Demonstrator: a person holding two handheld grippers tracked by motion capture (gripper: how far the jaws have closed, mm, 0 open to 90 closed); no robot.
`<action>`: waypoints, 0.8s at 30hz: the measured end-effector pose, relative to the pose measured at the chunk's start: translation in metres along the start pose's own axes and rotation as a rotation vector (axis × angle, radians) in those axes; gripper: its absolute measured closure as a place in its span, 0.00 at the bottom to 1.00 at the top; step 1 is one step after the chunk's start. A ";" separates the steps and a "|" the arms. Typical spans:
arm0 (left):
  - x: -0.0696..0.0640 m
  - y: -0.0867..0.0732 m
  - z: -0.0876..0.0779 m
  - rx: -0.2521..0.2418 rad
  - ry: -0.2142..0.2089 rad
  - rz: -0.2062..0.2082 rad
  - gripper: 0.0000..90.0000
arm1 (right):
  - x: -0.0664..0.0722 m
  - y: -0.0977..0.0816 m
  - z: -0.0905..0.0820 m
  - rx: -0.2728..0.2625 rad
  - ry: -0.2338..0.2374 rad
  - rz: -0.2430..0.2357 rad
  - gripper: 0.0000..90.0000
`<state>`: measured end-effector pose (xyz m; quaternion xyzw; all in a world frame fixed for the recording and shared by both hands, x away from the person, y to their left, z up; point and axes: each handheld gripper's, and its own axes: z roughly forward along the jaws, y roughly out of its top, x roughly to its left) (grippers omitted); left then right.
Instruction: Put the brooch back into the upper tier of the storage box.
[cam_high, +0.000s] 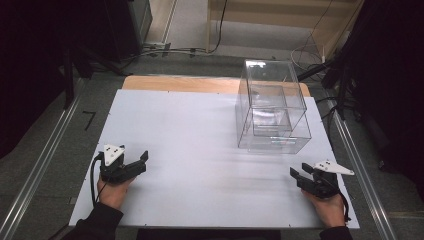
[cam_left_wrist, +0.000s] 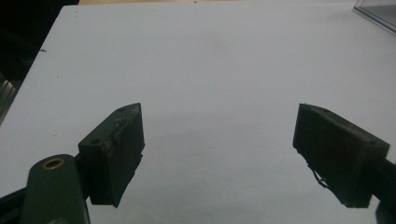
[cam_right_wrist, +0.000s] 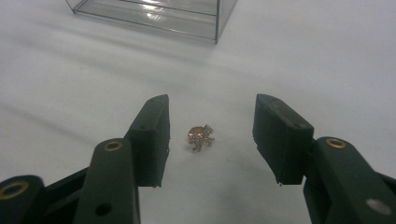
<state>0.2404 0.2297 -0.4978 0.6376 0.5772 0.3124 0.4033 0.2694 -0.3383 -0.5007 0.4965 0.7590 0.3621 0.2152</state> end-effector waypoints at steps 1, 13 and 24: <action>0.000 0.000 0.000 0.000 0.000 0.000 0.19 | 0.000 0.000 0.001 0.001 -0.001 -0.003 0.53; 0.000 0.000 0.000 0.000 -0.002 0.000 0.19 | 0.001 0.000 0.007 0.035 0.023 -0.014 0.64; 0.000 0.000 0.000 0.001 -0.001 -0.001 0.19 | 0.002 0.000 0.012 0.055 0.027 -0.036 0.71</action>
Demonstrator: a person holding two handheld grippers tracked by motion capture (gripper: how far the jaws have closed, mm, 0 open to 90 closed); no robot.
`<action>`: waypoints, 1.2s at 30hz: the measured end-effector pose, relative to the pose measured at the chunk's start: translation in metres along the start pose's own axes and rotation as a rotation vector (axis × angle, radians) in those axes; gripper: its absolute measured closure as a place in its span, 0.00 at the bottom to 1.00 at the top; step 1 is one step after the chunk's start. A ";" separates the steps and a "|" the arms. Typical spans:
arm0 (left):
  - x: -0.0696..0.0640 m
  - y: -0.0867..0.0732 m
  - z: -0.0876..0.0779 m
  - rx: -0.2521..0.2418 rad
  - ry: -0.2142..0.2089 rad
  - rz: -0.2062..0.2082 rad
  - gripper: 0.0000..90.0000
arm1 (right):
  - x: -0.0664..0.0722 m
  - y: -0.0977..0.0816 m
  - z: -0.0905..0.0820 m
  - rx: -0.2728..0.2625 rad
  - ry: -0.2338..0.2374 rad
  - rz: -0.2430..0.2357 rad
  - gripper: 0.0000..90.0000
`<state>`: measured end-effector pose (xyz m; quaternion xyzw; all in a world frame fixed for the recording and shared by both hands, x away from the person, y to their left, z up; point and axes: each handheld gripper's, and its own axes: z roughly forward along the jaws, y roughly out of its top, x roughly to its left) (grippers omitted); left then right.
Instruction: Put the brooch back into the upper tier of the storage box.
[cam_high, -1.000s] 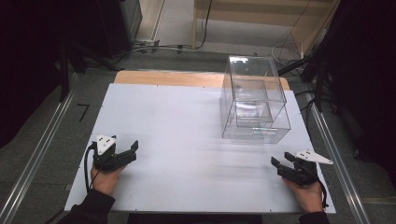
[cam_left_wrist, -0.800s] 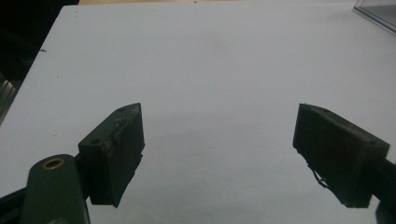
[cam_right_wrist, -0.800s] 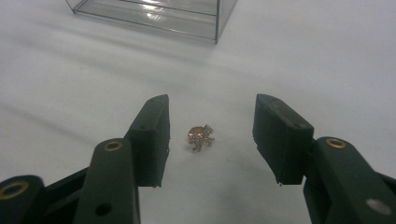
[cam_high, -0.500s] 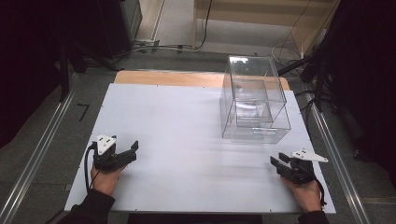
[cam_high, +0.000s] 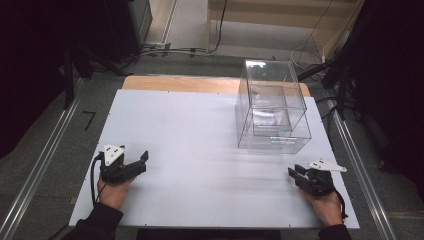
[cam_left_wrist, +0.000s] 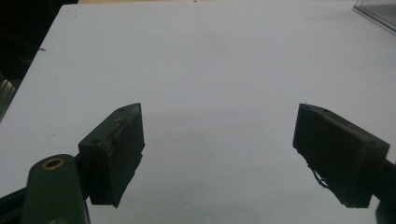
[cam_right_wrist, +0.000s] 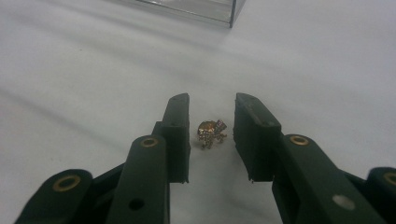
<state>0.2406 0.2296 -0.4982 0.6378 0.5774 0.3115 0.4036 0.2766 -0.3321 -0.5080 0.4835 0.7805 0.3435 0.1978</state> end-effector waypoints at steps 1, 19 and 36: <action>0.000 0.000 0.000 0.000 0.000 0.000 0.19 | 0.000 0.000 0.000 0.003 -0.003 -0.001 0.71; 0.000 0.000 0.000 -0.001 -0.002 0.000 0.19 | 0.001 0.000 0.003 0.022 -0.015 -0.004 0.82; 0.000 0.000 0.000 -0.002 -0.002 0.001 0.19 | 0.003 0.008 -0.011 -0.038 -0.023 0.058 0.82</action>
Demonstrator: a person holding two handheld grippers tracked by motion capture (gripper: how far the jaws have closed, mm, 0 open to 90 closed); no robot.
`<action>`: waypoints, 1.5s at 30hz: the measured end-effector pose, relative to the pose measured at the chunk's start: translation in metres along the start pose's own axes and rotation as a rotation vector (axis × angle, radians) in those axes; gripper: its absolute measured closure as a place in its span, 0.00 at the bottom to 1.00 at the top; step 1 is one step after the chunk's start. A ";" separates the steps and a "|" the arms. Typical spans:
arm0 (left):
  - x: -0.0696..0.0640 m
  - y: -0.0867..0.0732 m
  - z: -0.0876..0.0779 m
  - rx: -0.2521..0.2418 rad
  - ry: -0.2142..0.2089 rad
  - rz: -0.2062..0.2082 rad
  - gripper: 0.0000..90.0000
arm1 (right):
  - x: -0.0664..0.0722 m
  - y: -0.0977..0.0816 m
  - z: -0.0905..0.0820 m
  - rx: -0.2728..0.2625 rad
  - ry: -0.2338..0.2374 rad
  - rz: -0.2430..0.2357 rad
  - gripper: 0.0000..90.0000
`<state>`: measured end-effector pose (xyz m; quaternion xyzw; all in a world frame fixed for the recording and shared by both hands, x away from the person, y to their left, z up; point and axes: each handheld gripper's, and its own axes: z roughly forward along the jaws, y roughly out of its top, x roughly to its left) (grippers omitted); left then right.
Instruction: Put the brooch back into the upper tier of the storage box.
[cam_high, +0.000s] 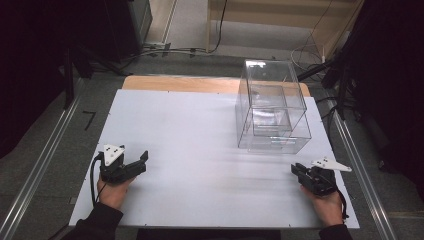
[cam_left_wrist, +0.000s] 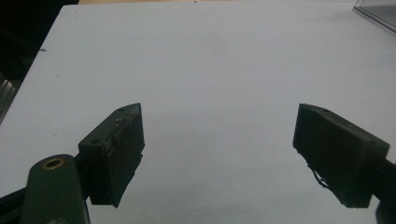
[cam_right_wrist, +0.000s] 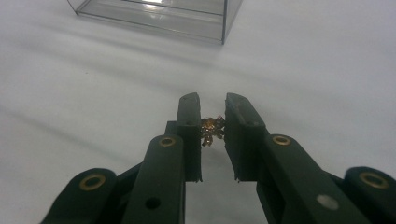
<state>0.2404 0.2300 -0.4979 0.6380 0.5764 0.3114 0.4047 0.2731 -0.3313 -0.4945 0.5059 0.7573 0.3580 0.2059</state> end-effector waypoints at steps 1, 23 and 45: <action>0.000 0.000 0.000 0.000 0.000 0.000 0.19 | 0.000 0.001 -0.001 -0.006 0.003 0.003 0.82; 0.000 0.000 0.000 0.000 0.002 -0.001 0.19 | 0.000 0.020 -0.018 -0.087 -0.007 0.042 0.82; 0.000 0.000 0.001 0.002 0.000 0.000 0.19 | 0.002 0.046 -0.033 -0.139 0.000 0.019 0.82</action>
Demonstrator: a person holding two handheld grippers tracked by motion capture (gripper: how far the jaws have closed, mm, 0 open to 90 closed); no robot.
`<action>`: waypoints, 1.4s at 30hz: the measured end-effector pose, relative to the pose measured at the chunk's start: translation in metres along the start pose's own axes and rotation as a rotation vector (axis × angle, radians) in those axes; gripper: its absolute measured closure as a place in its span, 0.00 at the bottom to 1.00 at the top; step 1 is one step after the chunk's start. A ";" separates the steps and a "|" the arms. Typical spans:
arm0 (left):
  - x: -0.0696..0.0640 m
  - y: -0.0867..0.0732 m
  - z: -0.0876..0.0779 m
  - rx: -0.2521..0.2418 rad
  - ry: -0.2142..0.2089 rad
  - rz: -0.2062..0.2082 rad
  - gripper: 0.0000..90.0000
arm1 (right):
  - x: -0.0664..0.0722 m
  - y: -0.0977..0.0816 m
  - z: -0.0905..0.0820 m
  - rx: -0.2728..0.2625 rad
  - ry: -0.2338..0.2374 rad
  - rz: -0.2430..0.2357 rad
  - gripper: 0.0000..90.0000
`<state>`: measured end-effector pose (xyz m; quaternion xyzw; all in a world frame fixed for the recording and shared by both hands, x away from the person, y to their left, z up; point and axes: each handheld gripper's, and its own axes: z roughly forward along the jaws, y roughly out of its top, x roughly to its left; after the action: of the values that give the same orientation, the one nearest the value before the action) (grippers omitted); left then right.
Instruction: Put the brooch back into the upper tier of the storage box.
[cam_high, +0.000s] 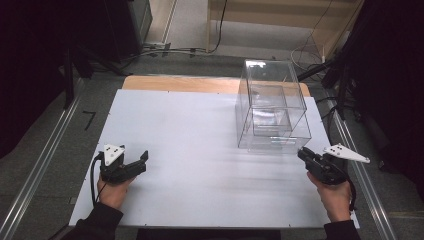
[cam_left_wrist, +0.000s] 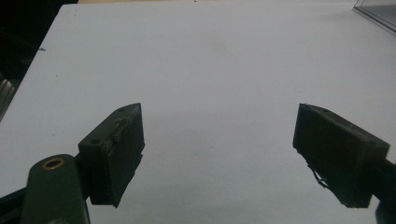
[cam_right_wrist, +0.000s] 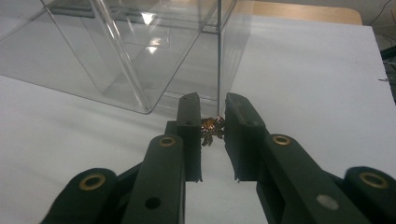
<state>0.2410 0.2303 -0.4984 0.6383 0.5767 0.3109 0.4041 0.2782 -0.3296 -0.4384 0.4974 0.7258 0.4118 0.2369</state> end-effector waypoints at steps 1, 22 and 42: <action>0.000 0.000 0.000 0.000 0.000 0.000 0.19 | -0.001 0.002 0.000 -0.002 -0.001 -0.001 0.82; 0.000 0.000 0.000 -0.001 0.001 0.000 0.19 | -0.003 0.022 -0.013 -0.061 0.000 0.010 0.82; 0.000 0.000 0.000 -0.001 0.003 0.001 0.19 | 0.000 0.044 -0.024 -0.084 0.015 0.008 0.82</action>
<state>0.2411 0.2308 -0.4982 0.6378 0.5769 0.3125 0.4034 0.2830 -0.3313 -0.3887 0.4868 0.7077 0.4465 0.2505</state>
